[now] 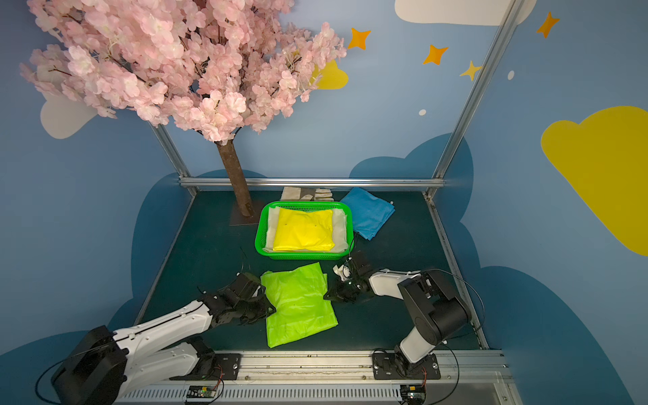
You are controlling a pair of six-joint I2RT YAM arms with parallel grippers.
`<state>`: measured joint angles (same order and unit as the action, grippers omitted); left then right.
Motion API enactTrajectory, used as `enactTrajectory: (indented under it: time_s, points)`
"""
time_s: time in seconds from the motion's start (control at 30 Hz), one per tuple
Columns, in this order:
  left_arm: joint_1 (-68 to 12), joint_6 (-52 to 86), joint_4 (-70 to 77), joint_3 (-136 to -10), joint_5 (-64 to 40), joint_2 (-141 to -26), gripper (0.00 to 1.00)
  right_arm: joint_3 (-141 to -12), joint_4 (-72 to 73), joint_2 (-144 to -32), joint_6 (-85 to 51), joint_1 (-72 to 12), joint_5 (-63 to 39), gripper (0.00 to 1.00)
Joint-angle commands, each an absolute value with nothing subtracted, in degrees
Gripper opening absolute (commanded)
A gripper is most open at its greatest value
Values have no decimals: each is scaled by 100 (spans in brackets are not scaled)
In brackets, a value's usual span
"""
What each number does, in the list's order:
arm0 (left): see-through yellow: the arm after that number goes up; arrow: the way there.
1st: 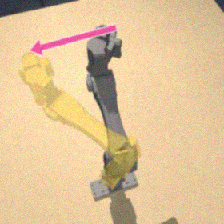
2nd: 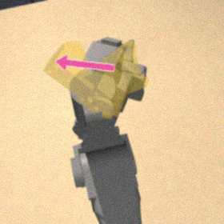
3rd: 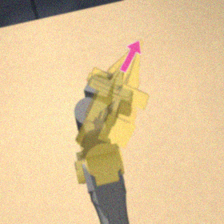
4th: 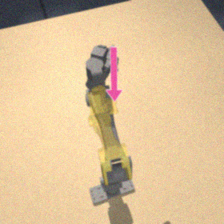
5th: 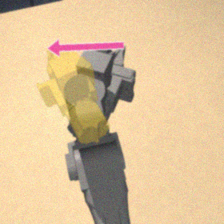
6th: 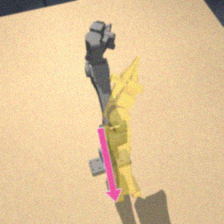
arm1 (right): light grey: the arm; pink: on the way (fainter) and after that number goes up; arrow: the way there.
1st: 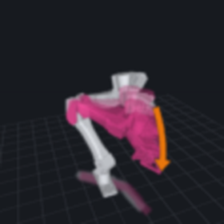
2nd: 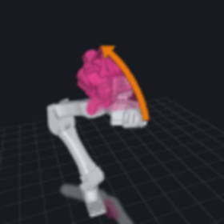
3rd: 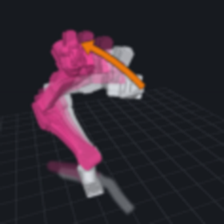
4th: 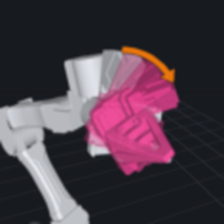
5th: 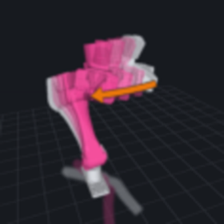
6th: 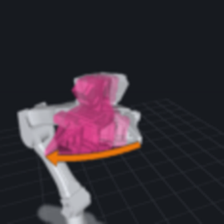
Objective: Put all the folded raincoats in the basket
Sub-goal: Pick up the raincoat from the center of the board.
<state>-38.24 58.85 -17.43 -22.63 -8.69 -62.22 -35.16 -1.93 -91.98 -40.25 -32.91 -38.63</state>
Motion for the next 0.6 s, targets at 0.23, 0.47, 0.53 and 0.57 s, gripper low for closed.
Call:
enactTrajectory:
  time_s: [0.23,0.47,0.53,0.57]
  points:
    - [-3799,5692,-3063,-2729,-701,-5538,3,-3502,-936,-8442,-3779,-3557,-3776,0]
    - [-3798,5325,-4307,-3898,-736,-4726,2,-4405,-3021,-6896,-3055,-3551,-3499,0]
    - [-3651,5044,-4490,-4484,-674,-4862,3,-4851,-3390,-6596,-3283,-3455,-3189,0]
    - [-3514,4883,-4523,-4758,-764,-5046,2,-4999,-3408,-6500,-3258,-3379,-3099,0]
